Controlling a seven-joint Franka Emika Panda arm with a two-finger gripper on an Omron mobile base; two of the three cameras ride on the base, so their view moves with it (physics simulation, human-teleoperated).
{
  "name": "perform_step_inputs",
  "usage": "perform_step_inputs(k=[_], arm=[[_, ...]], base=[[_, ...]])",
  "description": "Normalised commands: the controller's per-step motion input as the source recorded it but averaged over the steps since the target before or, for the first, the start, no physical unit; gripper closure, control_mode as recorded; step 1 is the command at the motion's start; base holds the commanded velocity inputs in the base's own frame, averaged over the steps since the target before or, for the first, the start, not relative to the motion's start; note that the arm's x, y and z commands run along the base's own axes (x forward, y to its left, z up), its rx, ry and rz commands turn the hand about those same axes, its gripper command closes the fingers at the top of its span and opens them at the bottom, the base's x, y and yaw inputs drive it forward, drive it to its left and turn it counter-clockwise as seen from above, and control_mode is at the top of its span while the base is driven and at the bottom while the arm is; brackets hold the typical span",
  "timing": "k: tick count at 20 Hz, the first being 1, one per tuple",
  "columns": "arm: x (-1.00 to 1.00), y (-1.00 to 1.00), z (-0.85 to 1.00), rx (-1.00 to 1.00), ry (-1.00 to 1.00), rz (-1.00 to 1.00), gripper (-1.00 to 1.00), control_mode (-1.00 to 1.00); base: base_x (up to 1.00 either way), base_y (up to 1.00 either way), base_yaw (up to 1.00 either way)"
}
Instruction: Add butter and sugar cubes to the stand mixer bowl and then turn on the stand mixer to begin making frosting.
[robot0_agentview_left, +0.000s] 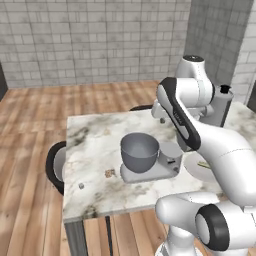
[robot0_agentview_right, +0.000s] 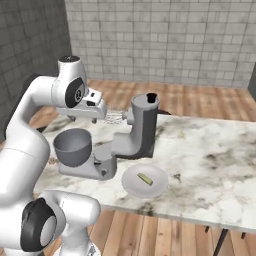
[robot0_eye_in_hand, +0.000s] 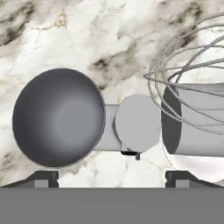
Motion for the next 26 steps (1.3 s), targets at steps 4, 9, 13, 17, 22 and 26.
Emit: perform_step_inputs(k=[4,9,13,17,22,26], arm=[[0.0,0.0,0.0,0.0,0.0,0.0,-1.0,1.0],[0.0,0.0,0.0,0.0,0.0,0.0,-1.0,1.0],[0.0,0.0,0.0,0.0,0.0,0.0,-1.0,1.0],[0.0,0.0,0.0,0.0,0.0,0.0,-1.0,1.0],[0.0,0.0,0.0,0.0,0.0,0.0,-1.0,1.0],[0.0,0.0,0.0,0.0,0.0,0.0,-1.0,1.0]], base=[[-0.51,0.0,0.0],[-0.33,0.07,0.0],[-0.23,0.23,0.0],[-0.14,0.48,0.0],[-0.09,0.54,0.0],[-0.13,0.48,0.0]])
